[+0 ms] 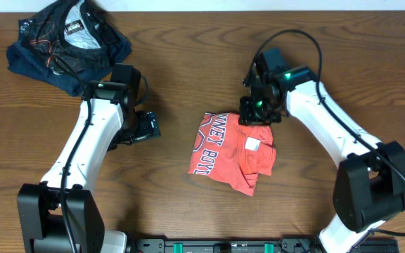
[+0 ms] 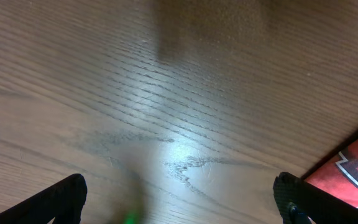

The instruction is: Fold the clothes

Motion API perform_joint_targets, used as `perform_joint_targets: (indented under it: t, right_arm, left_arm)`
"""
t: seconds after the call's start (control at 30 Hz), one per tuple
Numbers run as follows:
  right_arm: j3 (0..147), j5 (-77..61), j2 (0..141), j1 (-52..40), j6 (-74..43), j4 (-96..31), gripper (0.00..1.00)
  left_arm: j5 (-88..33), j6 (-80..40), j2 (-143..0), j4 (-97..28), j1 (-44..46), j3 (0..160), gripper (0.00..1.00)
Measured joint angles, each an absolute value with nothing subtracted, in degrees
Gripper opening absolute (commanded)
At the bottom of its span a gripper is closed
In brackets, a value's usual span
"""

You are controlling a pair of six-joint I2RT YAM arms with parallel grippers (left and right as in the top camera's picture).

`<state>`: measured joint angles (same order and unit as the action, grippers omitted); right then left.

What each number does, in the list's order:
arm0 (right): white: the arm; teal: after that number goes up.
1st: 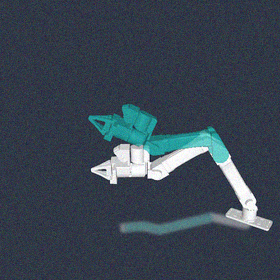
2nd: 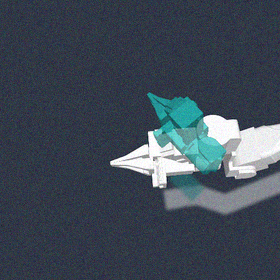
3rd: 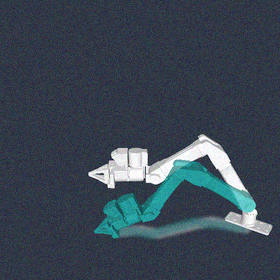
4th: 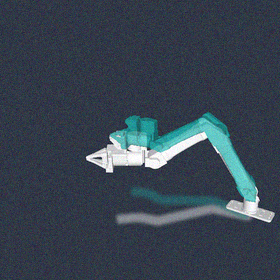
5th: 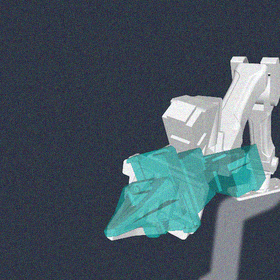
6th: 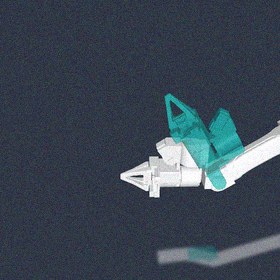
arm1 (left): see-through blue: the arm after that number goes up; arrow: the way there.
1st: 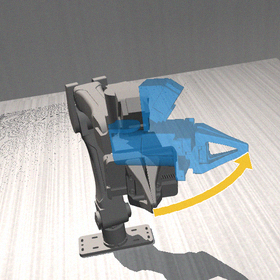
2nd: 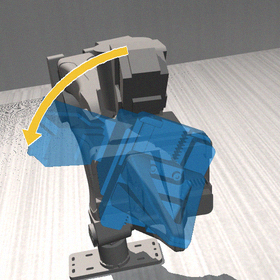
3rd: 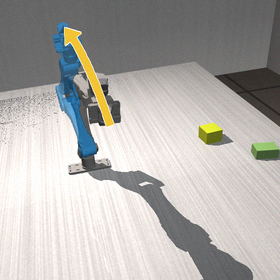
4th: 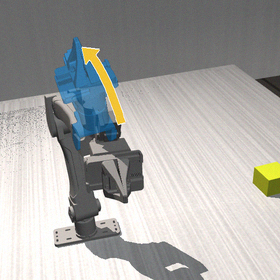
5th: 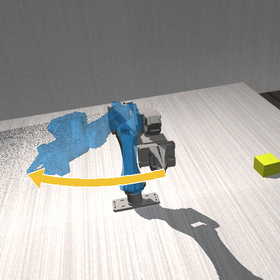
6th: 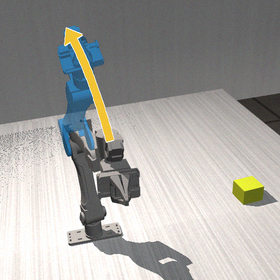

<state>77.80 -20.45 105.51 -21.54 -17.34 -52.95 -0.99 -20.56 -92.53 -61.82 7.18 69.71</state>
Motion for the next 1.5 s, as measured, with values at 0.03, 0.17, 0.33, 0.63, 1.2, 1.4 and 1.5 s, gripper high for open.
perform_joint_targets:
  t: [0.03, 0.17, 0.33, 0.63, 1.2, 1.4, 1.5]
  right_arm:
    - [76.6, -20.32, 105.71, -21.39, -17.37, -52.53, 0.19]
    - [72.49, -18.98, 106.02, -20.27, -17.74, -52.25, 0.17]
    - [71.16, -15.62, 106.04, -17.34, -18.22, -53.3, 0.1]
    - [77.67, -7.16, 106.24, -14.11, -20.32, -67.05, 0.12]
    - [96.51, -13.67, 105.78, -13.34, -12.14, -80.68, 0.9]
    - [96.51, -22.61, 105.01, -12.12, -6.9, -79.46, 0.89]
    - [96.51, -24.56, 104.49, -10.46, -5.63, -79.77, 0.89]
  left_arm:
    - [-1.08, -20.56, -92.53, -61.78, 7.18, 69.71, 0.97]
    - [-1.13, -20.53, -92.53, -61.71, 7.18, 69.71, 0.97]
    - [-1.13, -20.56, -92.53, -61.69, 7.18, 69.71, 0.97]
    - [-1.41, -20.25, -92.53, -61.08, 7.18, 69.71, 0.97]
    - [-32.16, -1.85, -100.38, -49.08, 7.22, 69.71, 0.98]
    - [-38.89, 3.42, -107.33, -48.49, 7.22, 69.71, 0.97]
    - [-40.95, 4.97, -108.38, -47.4, 7.22, 69.71, 0.98]
